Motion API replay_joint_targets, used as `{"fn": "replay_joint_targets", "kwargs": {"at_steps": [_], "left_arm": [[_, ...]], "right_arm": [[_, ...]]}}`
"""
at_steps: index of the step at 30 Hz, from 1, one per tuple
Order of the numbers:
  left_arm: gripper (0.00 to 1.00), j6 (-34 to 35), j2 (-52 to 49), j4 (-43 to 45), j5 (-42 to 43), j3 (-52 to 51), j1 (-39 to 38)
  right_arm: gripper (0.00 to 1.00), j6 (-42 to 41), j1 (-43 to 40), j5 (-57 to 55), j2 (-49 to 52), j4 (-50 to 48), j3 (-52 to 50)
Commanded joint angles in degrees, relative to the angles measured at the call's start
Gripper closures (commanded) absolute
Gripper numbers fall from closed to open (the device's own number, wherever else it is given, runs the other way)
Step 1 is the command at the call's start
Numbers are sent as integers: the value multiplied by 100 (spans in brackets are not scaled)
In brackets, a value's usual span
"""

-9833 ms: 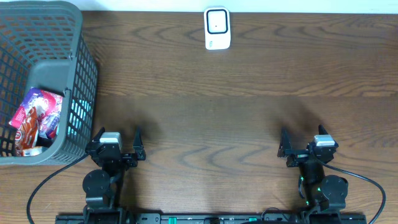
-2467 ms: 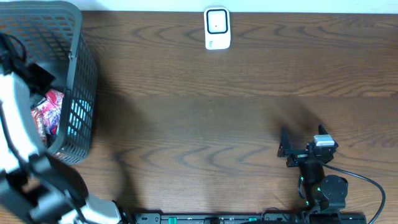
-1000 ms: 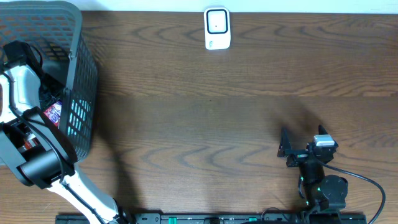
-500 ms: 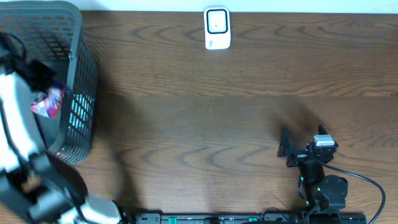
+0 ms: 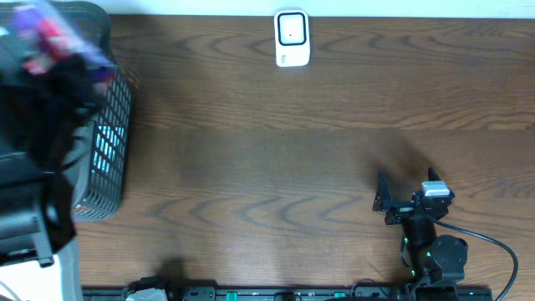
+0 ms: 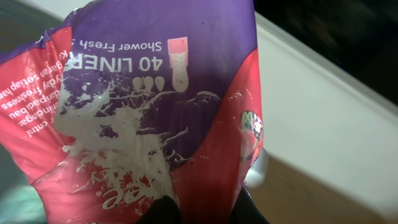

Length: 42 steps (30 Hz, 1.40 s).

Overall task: Scan the item barcode
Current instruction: 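Carry the pad pack out and place it on the table near the scanner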

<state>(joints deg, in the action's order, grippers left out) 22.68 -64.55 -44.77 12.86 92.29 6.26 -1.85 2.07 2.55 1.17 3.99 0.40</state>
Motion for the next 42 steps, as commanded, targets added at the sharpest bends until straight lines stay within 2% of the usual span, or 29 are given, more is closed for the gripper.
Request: {"fn": "replay_joint_targets", "kwargs": {"at_steps": [1, 4, 8, 13, 17, 18, 19, 20, 22, 23, 25, 27, 28, 36, 39, 42], "left_arm": [[93, -273, -313, 11, 190, -76, -1110], [93, -485, -796, 13, -44, -133, -2142], [93, -485, -1650, 175, -367, -133, -3018], [93, -485, -2861, 772, -372, -133, -3626], [92, -483, -3978, 1410, -369, -133, -3790], [86, -483, -4138, 1453, -369, -133, -3790], [71, -483, -4304, 1482, -369, -133, -3790], [60, -483, -4457, 1488, -369, -133, -3783], [59, -481, -4666, 1484, -367, -133, -3783], [52, -476, -4710, 1464, -365, -133, -3783], [28, -437, -4730, 1425, -345, -131, -3783], [12, -435, -4660, 1421, -223, -127, -3779], [9, -437, -4586, 1414, -149, -127, -3773], [3, -442, -3195, 1141, -155, -120, -3392], [3, -444, -2555, 841, -203, -120, -2994], [3, -444, -1692, 354, -352, -120, -2105]], "right_arm": [[1, 83, 24, -50, -4, 22, -9], [1, 83, 24, -50, -4, 22, -9], [1, 83, 24, -50, -4, 22, -9], [1, 83, 24, -50, -4, 22, -9], [1, 83, 24, -50, -4, 22, -9], [1, 85, 24, -50, -4, 20, -9], [1, 83, 24, -50, -4, 22, -9], [1, 83, 24, -50, -4, 22, -9], [1, 83, 24, -50, -4, 22, -9], [1, 83, 24, -50, -4, 22, -9], [1, 83, 24, -50, -4, 22, -9], [1, 83, 24, -50, -4, 22, -9], [1, 83, 24, -50, -4, 22, -9], [1, 83, 24, -50, -4, 22, -9], [1, 83, 24, -50, -4, 22, -9], [1, 83, 24, -50, -4, 22, -9]]}}
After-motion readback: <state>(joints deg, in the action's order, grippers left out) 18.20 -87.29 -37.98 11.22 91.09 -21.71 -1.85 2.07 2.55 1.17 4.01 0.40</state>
